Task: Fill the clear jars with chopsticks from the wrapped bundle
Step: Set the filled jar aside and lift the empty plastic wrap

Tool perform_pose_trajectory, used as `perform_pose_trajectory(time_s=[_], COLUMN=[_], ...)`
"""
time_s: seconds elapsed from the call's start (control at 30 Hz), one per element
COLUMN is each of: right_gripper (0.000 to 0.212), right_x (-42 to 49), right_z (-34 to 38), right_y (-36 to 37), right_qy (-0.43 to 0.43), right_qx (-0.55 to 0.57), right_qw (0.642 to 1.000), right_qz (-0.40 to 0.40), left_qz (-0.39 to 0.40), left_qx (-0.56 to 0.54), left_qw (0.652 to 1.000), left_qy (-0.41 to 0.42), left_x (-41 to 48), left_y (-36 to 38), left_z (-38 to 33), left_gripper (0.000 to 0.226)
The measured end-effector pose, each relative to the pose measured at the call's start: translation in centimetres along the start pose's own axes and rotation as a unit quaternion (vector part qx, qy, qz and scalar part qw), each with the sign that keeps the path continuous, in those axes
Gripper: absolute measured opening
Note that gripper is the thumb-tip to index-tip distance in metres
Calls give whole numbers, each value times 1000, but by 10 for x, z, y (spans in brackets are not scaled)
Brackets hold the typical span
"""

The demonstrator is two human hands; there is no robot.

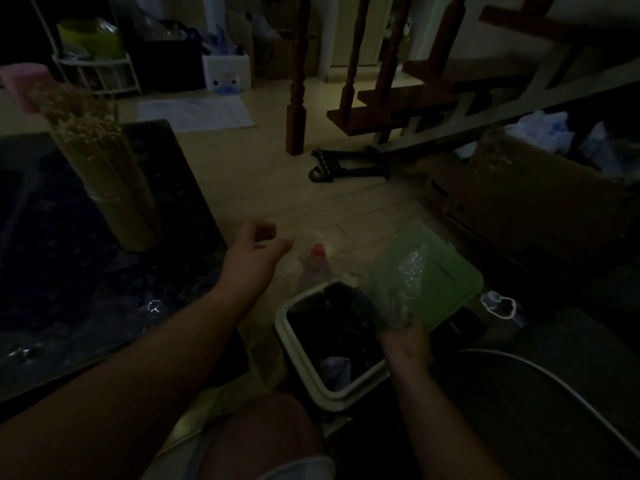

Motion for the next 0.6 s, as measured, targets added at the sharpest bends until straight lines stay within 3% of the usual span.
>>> perform_pose_trajectory(time_s=[0.27, 0.6], right_gripper=[61, 22], right_x=[-30, -59], right_z=[53, 122], right_y=[-45, -61], right_qy=[-100, -211], right_qx=[39, 40], right_qw=[993, 976], right_qz=[-45, -37], left_qz=[21, 35], left_qx=[2, -6], left_qw=[1000, 998], left_qy=[11, 42], left_x=[-3, -10], left_y=[13, 20], left_z=[-19, -48], left_gripper=[33, 34])
Point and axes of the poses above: each hand's wrist, its own x-axis towards the middle knuckle, its own y-axis out of the palm, z = x × y, the point moved 9 cm from there along x, towards the middle knuckle, and after that the axes turned 15 degrees about z, right-handed, at the moved point
